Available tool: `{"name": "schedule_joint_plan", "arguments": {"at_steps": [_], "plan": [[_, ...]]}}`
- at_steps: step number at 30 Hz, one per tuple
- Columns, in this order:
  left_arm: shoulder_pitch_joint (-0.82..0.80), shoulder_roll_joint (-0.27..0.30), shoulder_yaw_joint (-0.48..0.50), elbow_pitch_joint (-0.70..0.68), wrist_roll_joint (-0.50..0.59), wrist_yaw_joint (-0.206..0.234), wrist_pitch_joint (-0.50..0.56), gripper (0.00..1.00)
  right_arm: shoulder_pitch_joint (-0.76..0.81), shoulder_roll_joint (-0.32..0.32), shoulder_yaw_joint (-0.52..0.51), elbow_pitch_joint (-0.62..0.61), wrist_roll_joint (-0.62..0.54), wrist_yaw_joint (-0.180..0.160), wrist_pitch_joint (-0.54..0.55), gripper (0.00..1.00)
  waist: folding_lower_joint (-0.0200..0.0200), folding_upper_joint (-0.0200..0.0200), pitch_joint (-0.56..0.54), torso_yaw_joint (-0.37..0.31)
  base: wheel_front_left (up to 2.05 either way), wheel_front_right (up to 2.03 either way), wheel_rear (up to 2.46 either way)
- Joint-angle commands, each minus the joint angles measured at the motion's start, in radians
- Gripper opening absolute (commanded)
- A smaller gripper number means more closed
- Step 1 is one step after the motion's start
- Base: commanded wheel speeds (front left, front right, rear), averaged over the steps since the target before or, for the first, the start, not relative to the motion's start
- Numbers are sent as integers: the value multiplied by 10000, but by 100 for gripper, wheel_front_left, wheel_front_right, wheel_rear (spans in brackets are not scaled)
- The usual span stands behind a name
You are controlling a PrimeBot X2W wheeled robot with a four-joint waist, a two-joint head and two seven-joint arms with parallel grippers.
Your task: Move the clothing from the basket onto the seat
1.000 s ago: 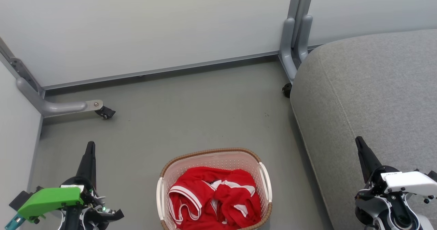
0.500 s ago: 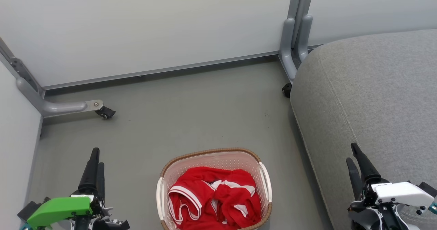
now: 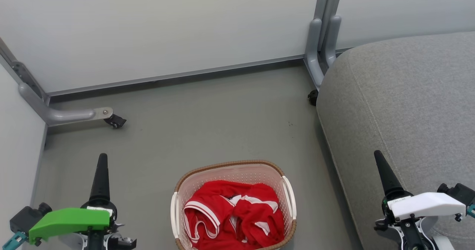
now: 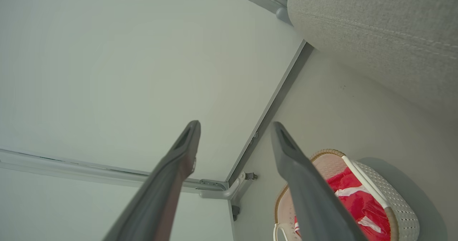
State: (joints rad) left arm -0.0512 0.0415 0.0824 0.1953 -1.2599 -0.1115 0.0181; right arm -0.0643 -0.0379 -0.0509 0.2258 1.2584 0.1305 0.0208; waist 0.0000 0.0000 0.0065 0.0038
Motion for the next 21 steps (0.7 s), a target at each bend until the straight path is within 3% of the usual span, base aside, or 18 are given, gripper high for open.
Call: {"name": "schedule_joint_plan", "arguments": {"at_steps": [1,9,21], "plan": [[-46,54,-86,-330,594,94,-116,100,-28,-69,97,-269,-557,2,-129,100,0,0,7,5,0,0,0],[87,62,-503,-702,2259,381,-433,100,58,-80,427,-467,-2205,2,-448,100,0,0,41,26,0,0,0],[271,73,-787,-1026,3919,583,-858,100,178,-93,817,-677,-4006,3,-878,100,0,0,60,18,0,0,0]]}}
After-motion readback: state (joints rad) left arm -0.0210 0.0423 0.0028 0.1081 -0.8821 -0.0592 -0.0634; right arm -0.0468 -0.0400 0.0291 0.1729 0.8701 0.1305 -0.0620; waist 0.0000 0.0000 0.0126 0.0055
